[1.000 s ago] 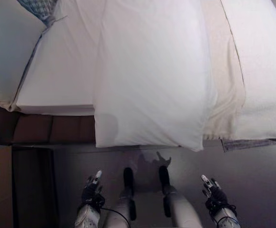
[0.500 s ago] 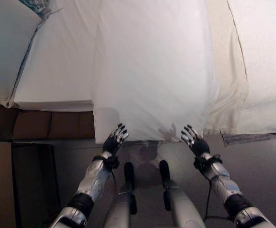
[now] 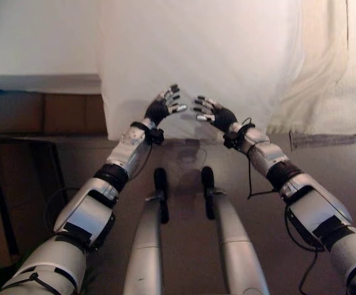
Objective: Make the bed
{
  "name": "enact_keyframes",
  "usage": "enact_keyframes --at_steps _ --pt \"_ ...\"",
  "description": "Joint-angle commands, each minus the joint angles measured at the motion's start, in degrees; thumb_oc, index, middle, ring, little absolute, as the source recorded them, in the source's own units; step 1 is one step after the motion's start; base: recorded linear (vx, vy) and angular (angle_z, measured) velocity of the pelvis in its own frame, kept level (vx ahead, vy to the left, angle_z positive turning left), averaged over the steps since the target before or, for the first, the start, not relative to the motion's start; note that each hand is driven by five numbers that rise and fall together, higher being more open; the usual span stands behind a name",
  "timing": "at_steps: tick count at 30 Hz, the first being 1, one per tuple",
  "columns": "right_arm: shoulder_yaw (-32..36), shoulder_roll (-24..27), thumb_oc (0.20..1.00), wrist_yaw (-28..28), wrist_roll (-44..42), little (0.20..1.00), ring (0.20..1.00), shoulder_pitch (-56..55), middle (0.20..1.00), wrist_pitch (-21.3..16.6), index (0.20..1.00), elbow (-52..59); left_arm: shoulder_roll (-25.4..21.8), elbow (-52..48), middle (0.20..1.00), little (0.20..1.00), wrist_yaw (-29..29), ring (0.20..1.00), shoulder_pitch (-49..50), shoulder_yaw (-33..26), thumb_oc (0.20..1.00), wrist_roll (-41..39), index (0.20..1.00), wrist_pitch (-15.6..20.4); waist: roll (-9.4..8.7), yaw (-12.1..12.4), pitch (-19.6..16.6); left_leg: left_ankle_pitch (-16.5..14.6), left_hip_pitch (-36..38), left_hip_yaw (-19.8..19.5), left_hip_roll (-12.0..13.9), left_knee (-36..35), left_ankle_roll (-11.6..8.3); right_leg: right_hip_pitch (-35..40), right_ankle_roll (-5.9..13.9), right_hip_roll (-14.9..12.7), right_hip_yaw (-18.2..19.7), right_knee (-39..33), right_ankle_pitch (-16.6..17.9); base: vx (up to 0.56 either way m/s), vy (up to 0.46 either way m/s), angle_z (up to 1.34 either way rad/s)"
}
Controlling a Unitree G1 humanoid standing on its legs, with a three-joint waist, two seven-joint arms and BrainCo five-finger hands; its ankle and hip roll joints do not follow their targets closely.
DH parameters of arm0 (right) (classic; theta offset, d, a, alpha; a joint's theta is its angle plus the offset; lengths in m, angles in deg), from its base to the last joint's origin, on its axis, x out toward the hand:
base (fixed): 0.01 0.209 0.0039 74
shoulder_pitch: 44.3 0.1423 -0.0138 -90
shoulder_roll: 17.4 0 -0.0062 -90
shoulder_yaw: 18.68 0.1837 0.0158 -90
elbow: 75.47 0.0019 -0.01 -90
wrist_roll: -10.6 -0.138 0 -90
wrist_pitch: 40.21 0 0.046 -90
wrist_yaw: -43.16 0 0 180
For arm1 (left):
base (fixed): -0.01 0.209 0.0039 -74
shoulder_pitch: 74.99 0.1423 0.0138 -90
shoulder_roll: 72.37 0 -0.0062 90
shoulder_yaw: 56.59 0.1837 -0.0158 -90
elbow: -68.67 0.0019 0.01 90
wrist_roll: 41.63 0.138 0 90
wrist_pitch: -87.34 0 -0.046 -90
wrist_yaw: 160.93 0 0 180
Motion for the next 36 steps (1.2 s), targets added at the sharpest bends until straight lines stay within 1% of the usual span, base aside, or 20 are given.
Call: enact_keyframes --at_steps 1,3,4,6,9,11,12,15,18,19,22,23,24,25,27,29,32,33,35,36 --pt "0.7 -0.1 1.0 -1.2 -3.7 1.0 1.0 0.5 1.0 0.1 1.0 0.2 -1.1 2.0 1.0 1.0 2.6 1.0 -2.7 -1.2 1.0 -1.4 1.0 1.0 0.28 0.4 -3.1 -1.6 -1.0 -0.2 1.1 0.6 -2.7 -0.4 5.99 -3.6 1.9 -3.6 1.8 -0.01 0.025 -0.04" --pt "0.6 -0.6 1.0 -0.1 -4.7 1.0 1.0 4.1 1.0 0.2 1.0 -5.0 -1.7 6.9 1.0 1.0 4.3 1.0 -5.9 -1.2 1.0 -4.2 1.0 -0.7 0.18 0.4 -2.7 -2.4 -2.2 -0.2 1.2 2.2 -2.63 -1.7 5.74 -3.6 2.0 -2.3 1.1 0.01 0.026 -0.01" --pt "0.6 -1.0 1.0 1.8 -4.5 1.0 1.0 7.6 1.0 0.2 1.0 -10.7 -2.1 10.2 1.0 1.0 4.3 1.0 -8.9 -1.7 1.0 -6.3 1.0 -1.3 0.16 0.4 -2.5 -2.9 -3.2 -0.3 1.0 3.2 -2.53 -2.5 5.51 -3.4 1.8 -1.8 0.9 0.01 0.042 0.0" --pt "1.1 -0.7 1.0 2.5 -4.0 1.0 1.0 9.3 1.0 0.2 1.0 -12.8 -2.5 12.5 1.0 1.0 4.5 1.0 -10.3 -2.0 1.0 -6.8 1.0 -1.7 0.09 0.3 -2.2 -3.2 -3.8 -0.3 0.9 4.0 -2.56 -2.9 5.38 -3.2 1.9 -1.4 0.7 0.0 0.001 -0.03" --pt "1.8 0.2 1.0 4.2 -1.8 1.0 1.0 12.8 1.0 1.2 1.0 -18.6 -3.9 16.6 1.0 1.0 3.0 1.0 -13.0 -1.4 1.0 -3.5 1.0 -2.3 0.05 0.4 -2.1 -3.6 -5.8 -0.3 0.7 5.5 -2.46 -5.0 5.32 -3.2 1.9 0.2 0.1 0.0 0.003 -0.01" --pt "2.5 0.8 1.0 6.1 -0.5 1.0 1.0 14.8 1.0 2.4 1.0 -22.8 -5.0 21.0 1.0 1.0 -0.6 1.0 -15.3 -1.2 1.0 0.2 1.0 -3.3 -0.15 0.2 -1.6 -4.4 -6.4 -0.6 0.6 7.3 -2.36 -5.3 4.99 -3.0 1.5 2.1 -1.1 0.0 0.0 0.0" --pt "2.5 0.8 1.0 6.1 -0.5 1.0 1.0 14.9 1.0 2.4 1.0 -22.9 -5.0 21.1 1.0 1.0 -0.6 1.0 -15.4 -1.2 1.0 0.2 1.0 -3.3 -0.14 0.2 -1.8 -4.2 -6.8 -0.7 0.5 7.2 -2.34 -5.7 5.0 -3.0 1.5 2.0 -0.9 0.0 0.0 0.0" --pt "3.6 2.8 1.0 10.1 2.2 1.0 1.0 15.7 1.0 3.7 1.0 -27.3 -5.3 25.9 1.0 1.0 -7.3 1.0 -17.7 -1.5 1.0 5.8 1.0 -5.1 -0.04 0.0 -0.9 -4.6 -6.5 -0.9 0.6 7.5 -2.47 -5.1 4.78 -3.3 1.1 2.3 -1.6 0.0 -0.025 0.0" --pt "4.4 3.5 1.0 11.0 2.2 1.0 1.0 15.4 1.0 3.9 1.0 -27.7 -5.4 26.9 1.0 1.0 -8.9 1.0 -18.1 -1.8 1.0 7.1 1.0 -5.6 0.04 -0.1 -1.0 -4.2 -6.5 -1.0 0.4 7.0 -2.48 -5.2 4.7 -3.3 1.2 1.9 -1.3 0.0 -0.028 0.04" --pt "5.5 4.8 1.0 13.1 2.2 1.0 1.0 14.8 1.0 3.6 1.0 -28.4 -6.1 28.7 1.0 1.0 -12.6 1.0 -18.5 -2.3 1.0 10.5 1.0 -6.6 0.27 -0.1 -0.7 -4.3 -5.5 -0.9 0.6 6.2 -2.63 -4.4 4.67 -3.4 1.0 1.5 -1.5 0.01 -0.035 0.04" --pt "7.7 6.0 1.0 16.5 2.7 1.0 1.0 13.0 1.0 3.2 1.0 -28.7 -6.9 30.8 1.0 1.0 -16.2 1.0 -18.2 -4.4 1.0 12.2 1.0 -8.1 0.68 -0.2 -0.5 -3.4 -3.8 -0.9 0.7 3.8 -2.82 -3.0 4.57 -3.4 1.1 -0.2 -1.1 0.0 -0.016 0.01" --pt "7.7 6.0 1.0 16.5 2.7 1.0 1.0 13.0 1.0 3.2 1.0 -28.7 -6.9 30.8 1.0 1.0 -16.2 1.0 -18.2 -4.4 1.0 12.2 1.0 -8.1 0.67 -0.2 -0.4 -3.3 -3.7 -0.9 0.7 3.7 -2.82 -2.9 4.57 -3.4 1.1 -0.2 -1.1 0.0 0.0 0.0" --pt "10.6 6.8 1.0 19.2 2.0 1.0 1.0 11.0 1.0 2.7 1.0 -28.9 -7.5 32.8 1.0 1.0 -19.9 1.0 -17.0 -7.3 1.0 13.0 1.0 -9.5 1.1 -0.4 -0.4 -2.4 -1.3 -0.6 1.0 0.6 -3.32 -0.6 4.66 -3.7 1.3 -3.0 -0.4 0.0 0.0 0.0" --pt "10.7 6.8 1.0 19.2 2.0 1.0 1.0 10.9 1.0 2.7 1.0 -28.8 -7.5 32.8 1.0 1.0 -20.0 1.0 -16.9 -7.3 1.0 13.1 1.0 -9.6 1.08 -0.4 -0.2 -2.1 -0.7 -0.6 0.9 0.1 -3.33 0.0 4.66 -3.8 1.2 -3.4 -0.2 0.02 -0.039 0.03" --pt "13.0 7.4 1.0 21.4 2.8 1.0 1.0 8.8 1.0 2.1 1.0 -29.2 -7.4 34.5 1.0 1.0 -23.4 1.0 -14.7 -10.6 1.0 12.8 1.0 -10.4 1.44 -0.6 -0.4 -0.5 2.3 0.0 1.1 -4.4 -3.9 2.9 4.92 -3.8 1.1 -7.3 1.1 0.01 -0.027 0.05" --pt "14.0 7.5 1.0 22.2 2.7 1.0 1.0 7.8 1.0 1.6 1.0 -28.6 -7.2 34.4 1.0 1.0 -24.5 1.0 -13.6 -11.6 1.0 12.9 1.0 -10.5 1.49 -0.8 -0.4 0.1 3.7 0.1 1.1 -6.2 -3.96 4.3 5.01 -3.9 1.1 -9.1 1.7 0.01 -0.013 0.08" --pt "17.3 8.3 1.0 24.5 2.1 1.0 1.0 4.2 1.0 0.6 1.0 -28.1 -6.6 34.2 1.0 1.0 -26.3 1.0 -9.0 -15.1 1.0 11.2 1.0 -10.3 1.91 -0.7 -0.9 2.4 8.4 0.4 0.5 -12.7 -4.21 9.2 5.48 -3.9 0.8 -14.8 3.9 0.01 -0.004 0.01" --pt "17.3 8.3 1.0 24.6 2.1 1.0 1.0 3.9 1.0 0.6 1.0 -28.0 -6.5 34.0 1.0 1.0 -26.4 1.0 -8.7 -15.2 1.0 11.2 1.0 -10.3 1.91 -0.8 -0.7 2.7 9.3 0.4 0.5 -13.5 -4.21 10.0 5.49 -4.0 0.7 -15.5 4.2 0.04 -0.014 -0.01" --pt "21.0 9.0 1.0 24.9 1.7 1.0 1.0 -0.9 1.0 0.2 1.0 -28.6 -4.8 32.9 1.0 1.0 -24.4 1.0 -3.1 -18.4 1.0 8.7 1.0 -9.1 2.7 -0.4 -2.1 4.7 15.1 0.1 -0.3 -19.7 -4.23 15.6 5.83 -4.0 0.6 -20.7 5.2 0.1 -0.027 0.04" --pt "23.2 8.7 1.0 25.0 1.7 1.0 1.0 -4.6 1.0 -0.2 1.0 -28.6 -3.9 31.4 1.0 1.0 -23.0 1.0 1.5 -19.9 1.0 7.2 1.0 -7.7 2.85 -0.4 -3.0 5.7 18.9 -0.2 -0.5 -23.1 -4.09 19.3 6.02 -4.0 0.4 -23.4 5.9 0.1 -0.032 0.08"
